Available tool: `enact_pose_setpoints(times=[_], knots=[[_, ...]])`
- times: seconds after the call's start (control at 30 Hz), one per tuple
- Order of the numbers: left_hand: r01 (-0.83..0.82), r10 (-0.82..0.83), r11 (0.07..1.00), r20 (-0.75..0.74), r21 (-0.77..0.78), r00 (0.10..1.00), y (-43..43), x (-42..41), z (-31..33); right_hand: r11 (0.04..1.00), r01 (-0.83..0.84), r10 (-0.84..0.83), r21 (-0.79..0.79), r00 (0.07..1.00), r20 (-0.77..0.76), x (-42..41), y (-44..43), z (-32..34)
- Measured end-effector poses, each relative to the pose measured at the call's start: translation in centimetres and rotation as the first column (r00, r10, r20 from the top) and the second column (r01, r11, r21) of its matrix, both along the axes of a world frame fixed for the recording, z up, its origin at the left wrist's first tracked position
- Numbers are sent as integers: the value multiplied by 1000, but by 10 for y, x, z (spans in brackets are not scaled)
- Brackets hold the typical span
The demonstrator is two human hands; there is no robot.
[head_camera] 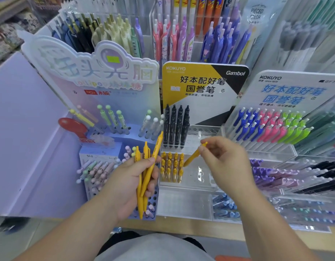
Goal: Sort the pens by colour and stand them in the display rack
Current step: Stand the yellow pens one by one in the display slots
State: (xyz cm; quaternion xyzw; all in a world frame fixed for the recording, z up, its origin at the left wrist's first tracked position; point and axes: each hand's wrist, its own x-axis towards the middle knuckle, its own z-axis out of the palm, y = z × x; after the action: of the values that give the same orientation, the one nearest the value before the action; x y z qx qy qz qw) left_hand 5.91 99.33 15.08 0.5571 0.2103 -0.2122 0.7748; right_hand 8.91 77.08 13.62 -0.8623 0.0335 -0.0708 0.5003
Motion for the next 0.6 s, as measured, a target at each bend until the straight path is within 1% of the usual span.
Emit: enact_pose_setpoints(times=[0.1, 0.17, 0.27, 0.6], knots=[[0, 0, 1000, 5, 9, 1000, 2, -1, 0, 987, 1, 9, -162, 998, 61, -1, 6, -18], [4, -4, 1000, 11, 14, 1000, 4, -2, 0, 973, -17, 39, -229, 995, 93, 0, 7, -25], [12, -12, 1000, 14, 18, 1000, 5, -4, -2, 959, -44, 83, -281, 988, 127, 0, 11, -33], [22, -22, 1000, 18, 6, 1000, 5, -8, 1, 896, -123, 197, -427, 971, 135, 4, 20, -44]])
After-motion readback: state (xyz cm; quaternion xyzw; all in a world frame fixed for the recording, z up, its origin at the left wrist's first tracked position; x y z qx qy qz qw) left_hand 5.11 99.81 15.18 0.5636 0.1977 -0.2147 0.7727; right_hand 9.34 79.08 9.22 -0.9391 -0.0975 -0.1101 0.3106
